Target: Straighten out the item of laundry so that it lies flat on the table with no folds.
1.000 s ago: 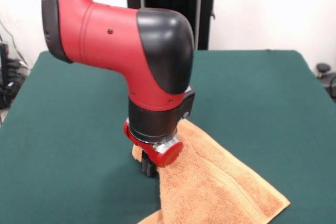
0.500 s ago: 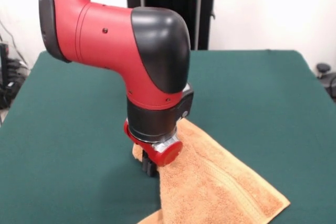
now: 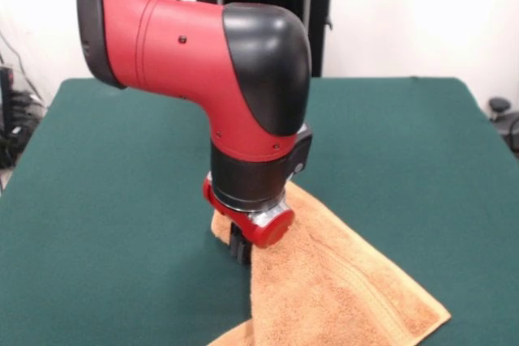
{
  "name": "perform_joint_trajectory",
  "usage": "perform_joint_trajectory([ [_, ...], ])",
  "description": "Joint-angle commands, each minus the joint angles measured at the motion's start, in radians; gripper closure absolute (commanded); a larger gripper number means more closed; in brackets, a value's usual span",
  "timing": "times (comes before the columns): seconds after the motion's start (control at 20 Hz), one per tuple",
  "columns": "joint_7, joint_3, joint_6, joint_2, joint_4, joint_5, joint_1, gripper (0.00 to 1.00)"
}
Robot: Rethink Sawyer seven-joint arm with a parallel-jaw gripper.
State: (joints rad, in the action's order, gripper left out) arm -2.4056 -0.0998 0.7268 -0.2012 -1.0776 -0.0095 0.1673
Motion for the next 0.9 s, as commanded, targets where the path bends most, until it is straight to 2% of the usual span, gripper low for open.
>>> perform_joint_trajectory([
  [0.05, -0.213, 0.025, -0.027, 0.018, -0.148, 0.047, -0.060, 1.00],
  [0.5, -0.191, 0.030, -0.028, -0.009, -0.182, 0.066, -0.050, 1.00],
  [0.9, -0.177, 0.014, 0.060, -0.061, -0.189, 0.084, -0.061, 1.00],
])
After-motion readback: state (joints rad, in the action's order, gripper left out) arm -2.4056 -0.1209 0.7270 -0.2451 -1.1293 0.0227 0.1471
